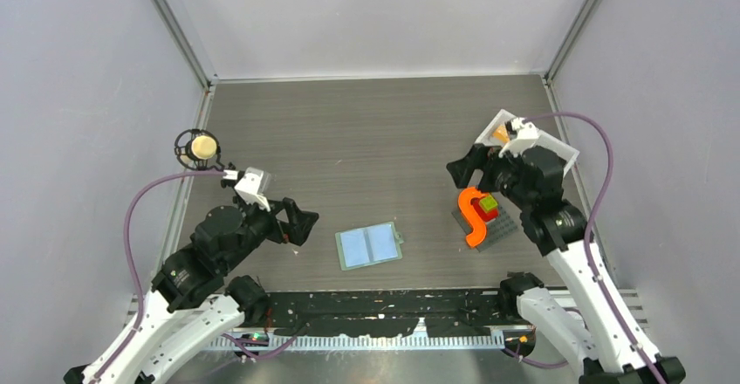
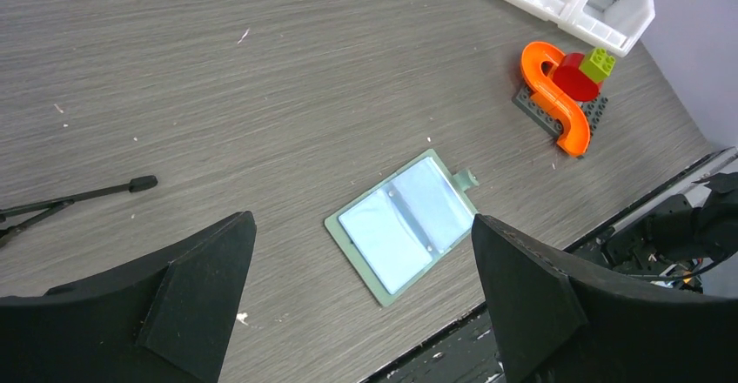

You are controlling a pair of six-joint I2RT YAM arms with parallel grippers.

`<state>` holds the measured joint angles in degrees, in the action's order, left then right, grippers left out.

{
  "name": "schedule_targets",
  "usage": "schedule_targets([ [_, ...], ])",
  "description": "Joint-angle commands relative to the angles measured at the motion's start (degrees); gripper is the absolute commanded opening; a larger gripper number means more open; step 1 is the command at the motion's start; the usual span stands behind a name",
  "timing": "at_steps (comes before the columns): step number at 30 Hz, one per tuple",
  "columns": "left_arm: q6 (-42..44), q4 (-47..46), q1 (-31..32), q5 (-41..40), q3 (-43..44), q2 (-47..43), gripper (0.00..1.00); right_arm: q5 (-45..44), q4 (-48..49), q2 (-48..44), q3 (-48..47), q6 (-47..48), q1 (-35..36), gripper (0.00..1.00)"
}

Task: Take the credit cards out of the card holder
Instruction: Reset both arms

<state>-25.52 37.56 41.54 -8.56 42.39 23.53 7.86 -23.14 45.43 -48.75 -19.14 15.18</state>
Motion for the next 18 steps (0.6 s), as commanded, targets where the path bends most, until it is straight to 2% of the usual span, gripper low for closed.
schedule_targets([
  [1, -2.1, -1.7, -0.1, -1.2, -1.5, -2.6, 0.99, 7.4, 2.3, -8.7, 6.2, -1.7, 0.2, 0.96],
  [5, -4.3, -3.0, -0.2, -0.3, -4.4, -4.8, 0.99, 11.3, 3.8, -14.3, 10.1, -4.3, 0.3, 0.95],
  [18, -6.1, -2.1, -0.2, -0.7, -7.8, -11.8, 0.99, 14.2, 4.8, -17.0, 11.7, -7.9, 0.2, 0.96],
])
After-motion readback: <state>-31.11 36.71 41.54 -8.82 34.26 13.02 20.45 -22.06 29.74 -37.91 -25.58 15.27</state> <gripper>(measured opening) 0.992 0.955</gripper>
